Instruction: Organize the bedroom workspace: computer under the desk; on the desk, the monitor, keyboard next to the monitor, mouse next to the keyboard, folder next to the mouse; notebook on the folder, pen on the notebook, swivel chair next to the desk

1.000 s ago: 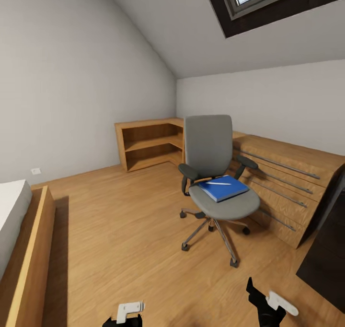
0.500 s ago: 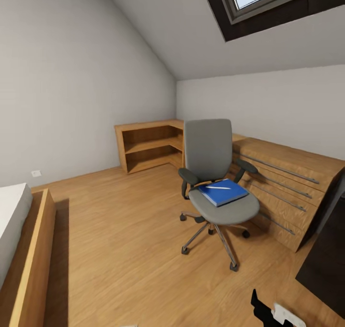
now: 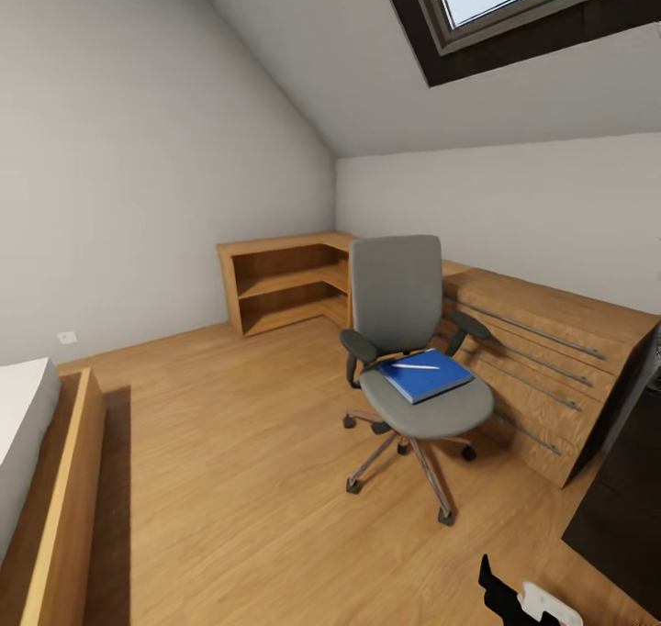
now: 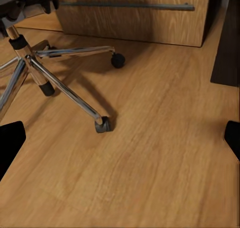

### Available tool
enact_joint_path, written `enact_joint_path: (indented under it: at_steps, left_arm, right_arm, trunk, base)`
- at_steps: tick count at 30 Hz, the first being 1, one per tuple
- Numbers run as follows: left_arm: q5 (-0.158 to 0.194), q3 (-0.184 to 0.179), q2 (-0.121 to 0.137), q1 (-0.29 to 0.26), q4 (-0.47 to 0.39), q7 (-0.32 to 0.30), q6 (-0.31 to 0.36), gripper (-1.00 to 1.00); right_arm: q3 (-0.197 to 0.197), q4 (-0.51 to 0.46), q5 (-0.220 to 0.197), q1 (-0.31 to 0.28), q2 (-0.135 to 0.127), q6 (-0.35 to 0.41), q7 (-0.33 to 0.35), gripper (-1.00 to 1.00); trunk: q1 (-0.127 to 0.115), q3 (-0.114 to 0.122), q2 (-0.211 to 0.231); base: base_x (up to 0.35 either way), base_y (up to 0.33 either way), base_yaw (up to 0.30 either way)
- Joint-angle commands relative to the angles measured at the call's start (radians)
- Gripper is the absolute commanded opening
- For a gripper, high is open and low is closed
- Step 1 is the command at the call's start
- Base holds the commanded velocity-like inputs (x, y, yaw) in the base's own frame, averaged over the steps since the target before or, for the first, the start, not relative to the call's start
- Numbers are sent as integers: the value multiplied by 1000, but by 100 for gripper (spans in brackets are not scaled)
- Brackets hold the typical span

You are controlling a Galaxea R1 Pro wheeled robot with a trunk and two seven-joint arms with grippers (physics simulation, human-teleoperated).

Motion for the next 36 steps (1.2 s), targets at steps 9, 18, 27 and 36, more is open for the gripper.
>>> enact_joint_path:
  at_steps: [9, 18, 27, 36]
  left_arm:
    - [12, -3, 0, -1, 1, 13, -14, 100]
    - [12, -2, 0, -1, 1, 16, -36, 100]
    - [13, -2, 0, -1, 2, 15, -35, 100]
    - [14, -2, 0, -1, 3, 12, -35, 100]
  right_arm:
    - [-1, 2, -6, -1, 3, -4, 5, 100]
    - [-1, 3, -5, -1, 16, -1, 5, 100]
    - [-1, 3, -5, -1, 16, -1, 7, 100]
    - [-1, 3, -3, -1, 18, 3, 10, 100]
  trunk:
    - [-35, 27, 63]
    - [-69, 56, 126]
    - [-104, 84, 189]
    - [-138, 112, 252]
  base:
    - [0, 0, -137]
    - [0, 0, -13]
    - [0, 0, -118]
    - [0, 0, -259]
